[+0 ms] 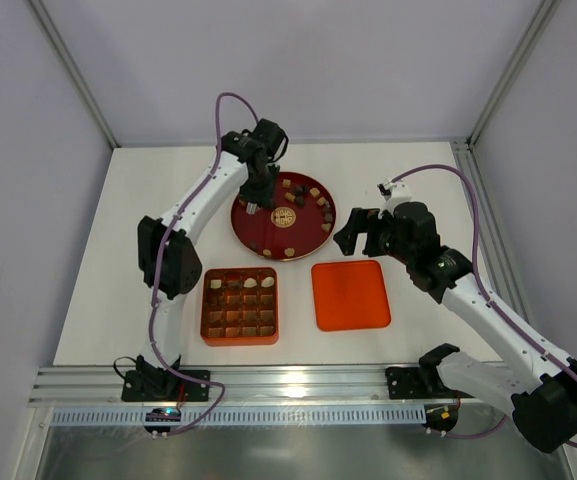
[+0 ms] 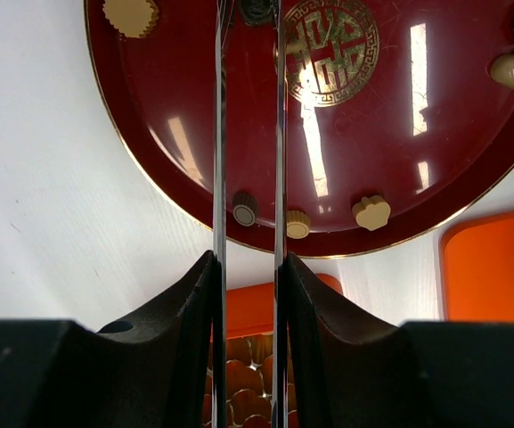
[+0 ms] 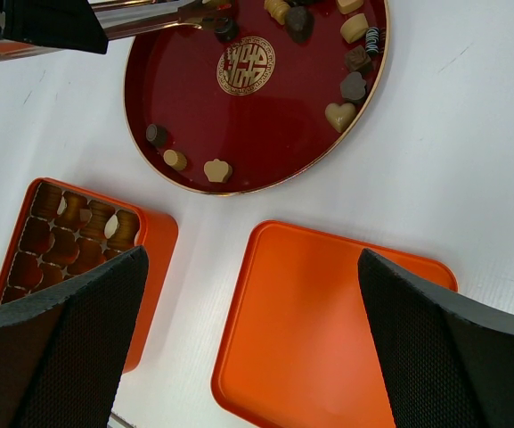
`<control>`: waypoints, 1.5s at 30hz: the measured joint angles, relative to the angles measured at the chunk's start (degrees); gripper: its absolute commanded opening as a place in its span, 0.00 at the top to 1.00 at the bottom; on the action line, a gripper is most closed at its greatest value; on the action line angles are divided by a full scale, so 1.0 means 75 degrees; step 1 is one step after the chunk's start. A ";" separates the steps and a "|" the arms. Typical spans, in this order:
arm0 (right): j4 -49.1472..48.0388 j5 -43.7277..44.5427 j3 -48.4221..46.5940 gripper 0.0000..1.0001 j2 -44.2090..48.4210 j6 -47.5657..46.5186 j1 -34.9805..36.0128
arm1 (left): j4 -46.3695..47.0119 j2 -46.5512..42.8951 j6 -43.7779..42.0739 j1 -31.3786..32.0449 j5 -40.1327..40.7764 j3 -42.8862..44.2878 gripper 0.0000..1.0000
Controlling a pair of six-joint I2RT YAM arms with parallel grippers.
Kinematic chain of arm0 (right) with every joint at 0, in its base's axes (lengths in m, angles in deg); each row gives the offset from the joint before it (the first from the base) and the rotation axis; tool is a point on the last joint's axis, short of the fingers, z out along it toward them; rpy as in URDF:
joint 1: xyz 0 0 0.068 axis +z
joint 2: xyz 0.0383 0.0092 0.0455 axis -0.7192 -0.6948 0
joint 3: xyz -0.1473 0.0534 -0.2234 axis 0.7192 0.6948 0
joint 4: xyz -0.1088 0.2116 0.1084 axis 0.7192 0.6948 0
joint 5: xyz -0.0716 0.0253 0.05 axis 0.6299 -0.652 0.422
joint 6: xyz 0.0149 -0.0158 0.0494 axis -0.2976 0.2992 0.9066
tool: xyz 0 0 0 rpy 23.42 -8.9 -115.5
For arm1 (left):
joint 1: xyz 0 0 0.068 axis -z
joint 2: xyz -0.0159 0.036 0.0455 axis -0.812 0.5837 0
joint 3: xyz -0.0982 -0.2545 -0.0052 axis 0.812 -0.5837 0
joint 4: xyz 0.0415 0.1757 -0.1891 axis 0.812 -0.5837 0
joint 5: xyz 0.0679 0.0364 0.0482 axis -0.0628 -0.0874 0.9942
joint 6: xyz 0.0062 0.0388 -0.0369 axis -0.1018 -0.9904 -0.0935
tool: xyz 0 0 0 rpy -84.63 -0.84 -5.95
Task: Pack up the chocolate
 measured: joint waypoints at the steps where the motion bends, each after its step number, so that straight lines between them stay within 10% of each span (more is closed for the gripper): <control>1: 0.0000 0.0000 0.0000 0.00 0.0000 0.0000 0.0000 | 0.0015 0.0000 -0.0003 0.0000 -0.0015 -0.0029 0.65; 45: 0.0003 0.0035 0.0000 0.00 0.0000 -0.0003 0.0000 | 0.0061 -0.0006 -0.0087 0.0000 -0.0143 -0.0108 0.65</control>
